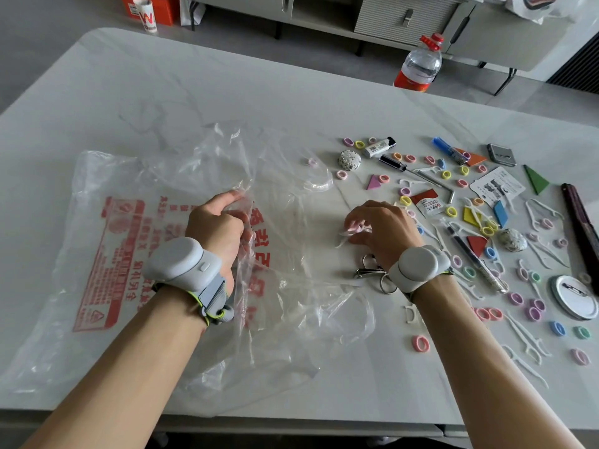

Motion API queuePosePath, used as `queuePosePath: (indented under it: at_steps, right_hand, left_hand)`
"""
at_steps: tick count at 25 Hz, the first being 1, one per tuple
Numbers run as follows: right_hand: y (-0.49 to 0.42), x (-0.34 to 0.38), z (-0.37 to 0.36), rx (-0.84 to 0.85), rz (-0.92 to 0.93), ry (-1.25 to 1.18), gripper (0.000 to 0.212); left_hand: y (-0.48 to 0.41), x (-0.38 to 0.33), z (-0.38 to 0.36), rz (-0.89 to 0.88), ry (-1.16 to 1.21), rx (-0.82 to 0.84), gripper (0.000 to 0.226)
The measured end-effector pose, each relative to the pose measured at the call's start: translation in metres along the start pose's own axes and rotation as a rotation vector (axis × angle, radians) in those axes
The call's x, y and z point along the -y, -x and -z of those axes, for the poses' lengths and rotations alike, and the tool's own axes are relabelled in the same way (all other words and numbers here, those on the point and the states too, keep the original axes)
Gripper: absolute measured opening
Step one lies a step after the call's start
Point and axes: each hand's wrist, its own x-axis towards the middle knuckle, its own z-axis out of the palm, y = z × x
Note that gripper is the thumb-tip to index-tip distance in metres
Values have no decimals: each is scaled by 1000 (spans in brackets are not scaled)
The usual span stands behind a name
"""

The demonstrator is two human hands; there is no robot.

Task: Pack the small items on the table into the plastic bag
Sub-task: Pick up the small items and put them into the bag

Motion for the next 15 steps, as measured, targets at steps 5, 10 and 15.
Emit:
queuePosePath:
  at_steps: [5,10,15]
  right_hand:
    - [-5,7,-4,28,-37,158,10]
    - [-5,11,-9,74,3,206,19]
    - [-2,17,-17,46,25,184,19]
  left_hand:
    - [3,1,-3,4,5,1,70]
    - [3,2,-4,21,25,-2,71]
    - [4,-2,-2,-16,-8,-5,68]
